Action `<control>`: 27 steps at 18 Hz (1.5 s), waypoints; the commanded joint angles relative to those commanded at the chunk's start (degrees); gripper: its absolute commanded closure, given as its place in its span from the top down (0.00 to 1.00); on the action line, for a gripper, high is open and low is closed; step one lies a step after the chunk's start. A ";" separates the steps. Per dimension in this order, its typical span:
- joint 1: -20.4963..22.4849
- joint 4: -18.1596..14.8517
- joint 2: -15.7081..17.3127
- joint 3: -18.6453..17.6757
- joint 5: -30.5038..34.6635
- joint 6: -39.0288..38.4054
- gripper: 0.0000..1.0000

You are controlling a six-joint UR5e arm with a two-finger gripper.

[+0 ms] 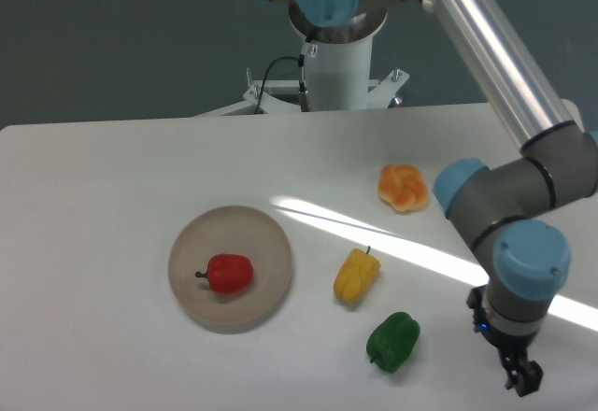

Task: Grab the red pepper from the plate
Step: 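Move the gripper over the red pepper on the beige plate, then lower the gripper around the red pepper and close it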

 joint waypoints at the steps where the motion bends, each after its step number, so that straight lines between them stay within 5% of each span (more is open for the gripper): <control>1: -0.62 0.09 1.15 -1.32 0.00 -1.76 1.00; 13: -15.81 0.70 17.59 -23.29 0.70 -13.36 1.00; 17: -20.30 1.75 18.39 -26.29 0.53 -18.02 1.00; 22: -22.42 9.04 17.86 -29.99 0.44 -18.48 1.00; 27: -22.95 10.02 16.81 -30.69 0.44 -18.56 1.00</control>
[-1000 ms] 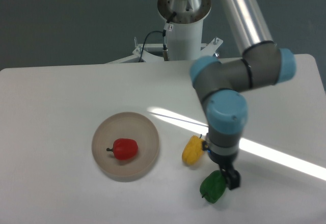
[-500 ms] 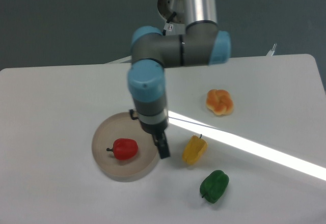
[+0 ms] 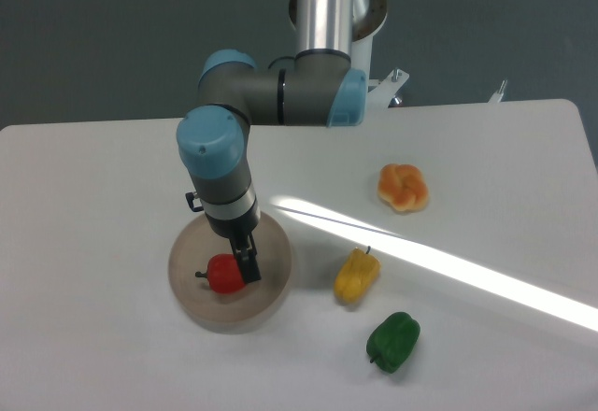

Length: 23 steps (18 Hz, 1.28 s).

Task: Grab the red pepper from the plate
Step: 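Lower the gripper around the red pepper and close it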

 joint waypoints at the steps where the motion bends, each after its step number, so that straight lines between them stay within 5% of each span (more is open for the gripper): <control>1: -0.09 0.00 -0.35 0.00 -0.09 0.09 1.00; 9: -1.41 3.95 -2.90 -0.35 -0.09 -0.09 1.00; 23: -1.85 4.40 -4.57 -0.53 -0.17 -0.09 1.00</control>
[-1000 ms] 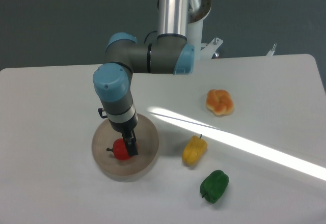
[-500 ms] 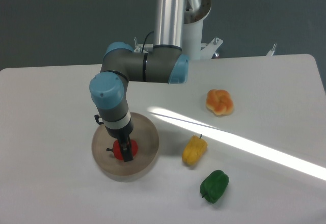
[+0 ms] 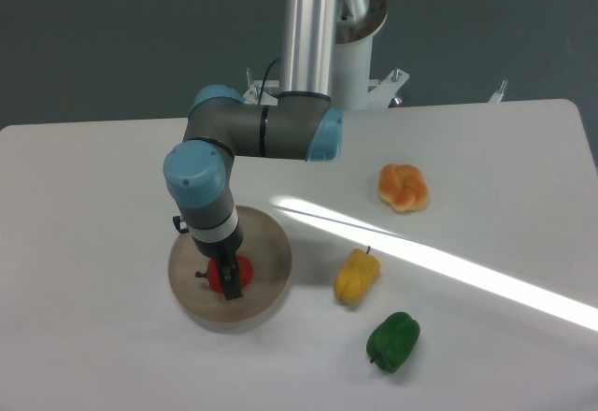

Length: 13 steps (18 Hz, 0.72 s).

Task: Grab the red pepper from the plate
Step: 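Lower the gripper around the red pepper and close it, then hold the red pepper in the closed gripper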

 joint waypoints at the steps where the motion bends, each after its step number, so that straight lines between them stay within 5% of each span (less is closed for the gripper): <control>1: 0.00 0.00 -0.09 0.00 0.00 0.00 1.00; 13: -0.09 0.09 -1.41 0.35 -0.35 0.09 1.00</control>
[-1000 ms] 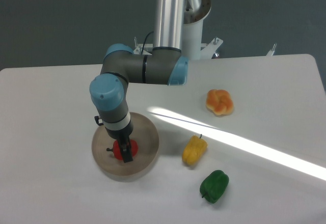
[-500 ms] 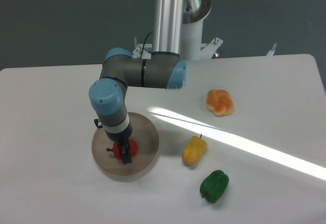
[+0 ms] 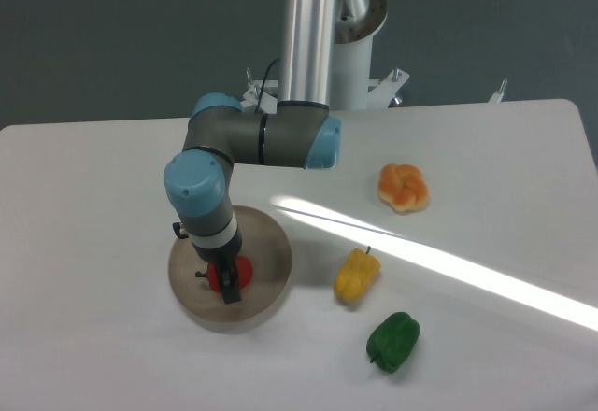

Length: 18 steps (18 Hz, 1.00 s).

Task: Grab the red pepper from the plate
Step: 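Hold the red pepper in the closed gripper, then lift the red pepper up off the plate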

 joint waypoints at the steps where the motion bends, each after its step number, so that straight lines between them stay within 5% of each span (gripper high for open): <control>1: 0.00 0.09 -0.09 0.00 0.00 0.00 1.00; 4: 0.00 1.05 -0.35 -0.26 0.00 0.00 1.00; 8: 0.00 1.05 -0.35 -0.26 0.00 0.35 0.79; 18: 0.09 0.97 0.35 -0.26 -0.09 0.97 0.71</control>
